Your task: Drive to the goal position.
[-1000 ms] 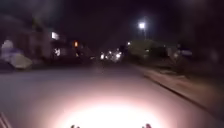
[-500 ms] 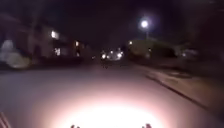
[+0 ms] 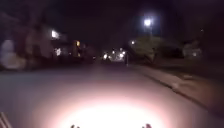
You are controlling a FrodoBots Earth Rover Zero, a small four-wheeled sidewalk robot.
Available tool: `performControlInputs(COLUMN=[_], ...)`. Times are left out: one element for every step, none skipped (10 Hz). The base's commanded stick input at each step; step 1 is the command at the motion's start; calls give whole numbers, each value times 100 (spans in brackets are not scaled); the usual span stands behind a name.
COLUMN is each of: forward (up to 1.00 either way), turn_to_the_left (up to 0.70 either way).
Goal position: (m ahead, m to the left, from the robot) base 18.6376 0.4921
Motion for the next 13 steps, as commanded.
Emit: performControlInputs(forward=[100, 100, 100, 100, 100, 100, 100, 100, 100, 100, 100, 100, 100], turn_to_the_left=[0, 0, -5, -28, -35, -25, -1, -26, -40, -15, 0, 0, 0])
